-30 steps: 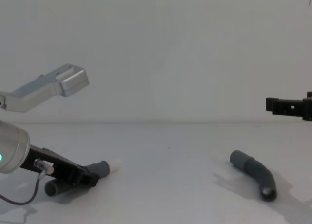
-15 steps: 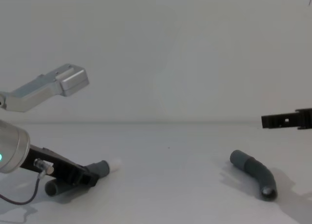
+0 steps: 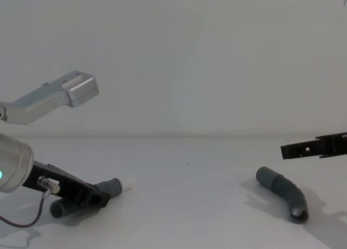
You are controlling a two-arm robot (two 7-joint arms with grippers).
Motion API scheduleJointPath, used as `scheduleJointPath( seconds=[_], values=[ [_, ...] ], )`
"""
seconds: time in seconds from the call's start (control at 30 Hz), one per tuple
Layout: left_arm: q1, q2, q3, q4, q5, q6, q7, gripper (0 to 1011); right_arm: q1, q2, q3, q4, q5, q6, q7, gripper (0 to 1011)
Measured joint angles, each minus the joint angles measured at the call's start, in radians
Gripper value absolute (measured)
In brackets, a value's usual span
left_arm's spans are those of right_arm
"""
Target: Use both hands to pick up one end of the pipe from the table, align the ends, and insert them.
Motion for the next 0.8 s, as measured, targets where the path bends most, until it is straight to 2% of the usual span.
scheduleJointPath(
  seconds=[0.8],
  values=[
    [0.000, 0.000, 0.000, 0.000, 0.000, 0.000, 0.000, 364, 0.016, -0.036, -0.040, 0.040, -0.017, 0.047, 0.017, 1001]
  ],
)
